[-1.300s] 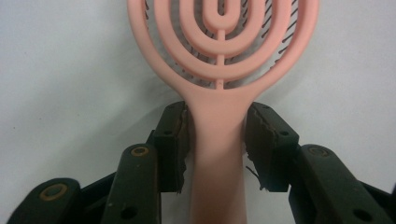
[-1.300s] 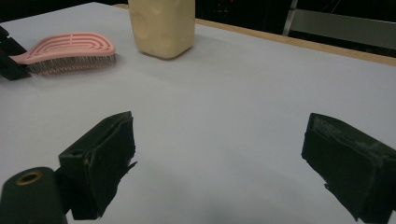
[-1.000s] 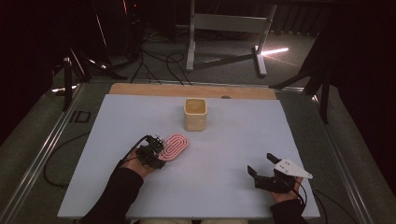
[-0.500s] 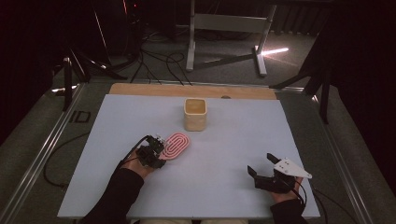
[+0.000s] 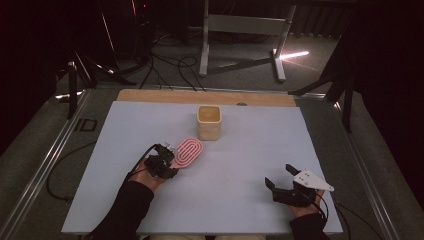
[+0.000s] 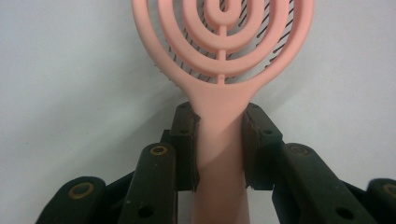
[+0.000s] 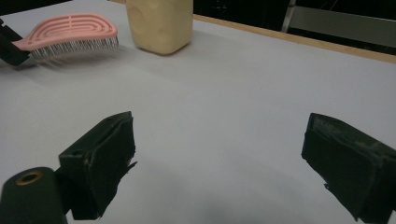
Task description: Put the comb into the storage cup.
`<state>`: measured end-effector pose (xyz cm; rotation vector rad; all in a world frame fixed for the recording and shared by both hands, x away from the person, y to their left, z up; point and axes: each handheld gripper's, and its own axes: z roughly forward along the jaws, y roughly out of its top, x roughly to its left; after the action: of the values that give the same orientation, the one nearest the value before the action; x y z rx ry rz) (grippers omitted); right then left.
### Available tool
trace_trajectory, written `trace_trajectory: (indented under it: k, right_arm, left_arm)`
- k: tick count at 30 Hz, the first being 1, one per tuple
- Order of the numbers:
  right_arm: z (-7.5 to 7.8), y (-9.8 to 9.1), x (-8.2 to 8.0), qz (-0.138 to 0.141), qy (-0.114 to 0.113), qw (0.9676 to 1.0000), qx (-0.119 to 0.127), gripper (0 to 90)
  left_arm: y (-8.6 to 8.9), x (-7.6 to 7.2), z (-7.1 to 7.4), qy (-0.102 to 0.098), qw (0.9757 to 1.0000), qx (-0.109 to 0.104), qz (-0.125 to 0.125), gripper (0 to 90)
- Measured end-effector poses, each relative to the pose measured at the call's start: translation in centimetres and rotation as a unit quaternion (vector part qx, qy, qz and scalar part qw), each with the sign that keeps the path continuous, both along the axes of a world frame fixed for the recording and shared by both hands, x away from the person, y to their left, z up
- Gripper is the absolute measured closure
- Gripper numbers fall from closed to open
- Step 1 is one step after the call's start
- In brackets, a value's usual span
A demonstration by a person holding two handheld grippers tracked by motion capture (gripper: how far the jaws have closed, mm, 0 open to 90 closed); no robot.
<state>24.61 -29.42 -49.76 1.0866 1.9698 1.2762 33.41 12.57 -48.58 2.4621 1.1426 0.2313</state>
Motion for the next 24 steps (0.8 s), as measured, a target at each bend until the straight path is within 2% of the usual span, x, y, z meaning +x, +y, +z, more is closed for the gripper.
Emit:
trace_trajectory:
  k: [4,5,8,10,15,16,17,18,20,21,23,24]
  right_arm:
    - [0.0,0.0,0.0,0.000,0.001,1.0000,-0.002,9.4]
    - [0.0,0.0,0.0,0.001,0.001,1.0000,-0.001,9.4]
    - [0.0,0.1,0.0,0.001,0.002,1.0000,0.000,9.4]
    - [0.0,0.1,0.0,0.001,0.003,1.0000,-0.001,9.4]
    - [-0.1,0.2,0.1,0.003,0.003,1.0000,-0.003,9.4]
    - [-0.1,0.2,0.1,0.004,0.003,1.0000,-0.003,9.4]
    - [-0.2,0.3,0.1,0.005,0.004,1.0000,-0.004,9.4]
    - [-0.2,0.3,0.1,0.006,0.005,1.0000,-0.004,9.4]
    - [-0.2,0.5,0.2,0.008,0.005,0.9999,-0.004,9.4]
    - [-0.2,0.5,0.2,0.009,0.006,0.9999,-0.006,9.4]
    - [-0.2,0.6,0.2,0.012,0.005,0.9999,-0.006,9.4]
    - [-0.2,0.7,0.3,0.013,0.006,0.9999,-0.008,9.4]
  left_arm:
    - [0.2,-0.1,0.3,-0.009,0.9999,-0.008,0.001,70.0]
    - [0.4,-0.1,0.6,-0.018,0.9997,-0.017,0.003,70.0]
    - [0.6,-0.1,0.9,-0.026,0.9993,-0.027,0.001,70.0]
    - [0.9,-0.2,1.3,-0.040,0.9983,-0.042,0.006,70.0]
    - [1.6,-0.1,2.0,-0.067,0.9948,-0.076,0.013,70.0]
    - [1.7,-0.1,2.2,-0.072,0.9937,-0.085,0.016,70.0]
    - [2.0,-0.2,2.5,-0.080,0.9915,-0.100,0.020,70.0]
    - [2.0,-0.2,2.5,-0.080,0.9915,-0.100,0.020,70.1]
    - [2.2,-0.2,2.8,-0.086,0.9900,-0.109,0.021,70.0]
    - [2.3,-0.4,3.0,-0.099,0.9881,-0.116,0.023,70.0]
    - [2.4,-0.6,3.1,-0.103,0.9873,-0.119,0.022,70.0]
    - [2.4,-0.7,3.3,-0.116,0.9854,-0.123,0.023,70.0]
